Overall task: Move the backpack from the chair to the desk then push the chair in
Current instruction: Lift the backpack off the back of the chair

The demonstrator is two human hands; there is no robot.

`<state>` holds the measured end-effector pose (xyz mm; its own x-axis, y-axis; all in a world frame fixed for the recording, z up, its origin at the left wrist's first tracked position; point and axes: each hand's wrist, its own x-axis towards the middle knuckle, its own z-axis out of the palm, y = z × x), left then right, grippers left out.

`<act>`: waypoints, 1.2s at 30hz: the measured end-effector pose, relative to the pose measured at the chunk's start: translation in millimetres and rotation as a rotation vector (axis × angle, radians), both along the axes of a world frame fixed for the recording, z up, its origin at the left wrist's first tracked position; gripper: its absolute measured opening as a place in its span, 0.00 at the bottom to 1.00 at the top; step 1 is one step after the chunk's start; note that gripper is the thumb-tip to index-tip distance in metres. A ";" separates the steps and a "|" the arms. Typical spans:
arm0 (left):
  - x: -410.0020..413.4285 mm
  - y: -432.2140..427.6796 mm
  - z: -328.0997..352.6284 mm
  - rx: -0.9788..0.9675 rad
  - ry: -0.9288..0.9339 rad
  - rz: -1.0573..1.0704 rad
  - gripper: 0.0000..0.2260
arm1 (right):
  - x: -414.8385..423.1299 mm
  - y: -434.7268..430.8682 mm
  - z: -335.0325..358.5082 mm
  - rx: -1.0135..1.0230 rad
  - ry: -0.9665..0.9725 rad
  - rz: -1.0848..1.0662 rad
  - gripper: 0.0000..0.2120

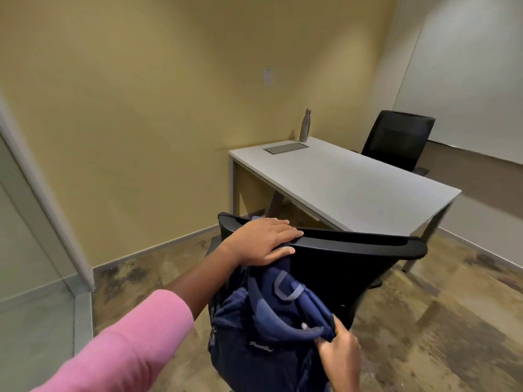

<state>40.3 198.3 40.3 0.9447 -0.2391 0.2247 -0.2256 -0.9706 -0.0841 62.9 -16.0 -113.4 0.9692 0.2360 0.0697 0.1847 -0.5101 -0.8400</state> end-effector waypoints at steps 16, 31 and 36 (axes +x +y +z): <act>-60.3 102.6 9.3 -0.040 -0.126 0.110 0.23 | -31.9 53.4 75.9 -0.045 -0.431 -0.033 0.15; -165.5 76.5 -101.9 -0.734 -0.496 0.513 0.33 | -54.2 90.1 130.5 0.266 -0.364 0.083 0.11; -183.8 74.5 -109.7 -0.945 -0.497 0.610 0.45 | -57.3 104.3 144.9 0.445 -0.327 0.144 0.10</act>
<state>-143.4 272.9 -69.4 0.6071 0.6637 0.4370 0.1422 -0.6318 0.7619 5.6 88.4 31.5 0.8406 0.2433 0.4839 0.5129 -0.0705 -0.8555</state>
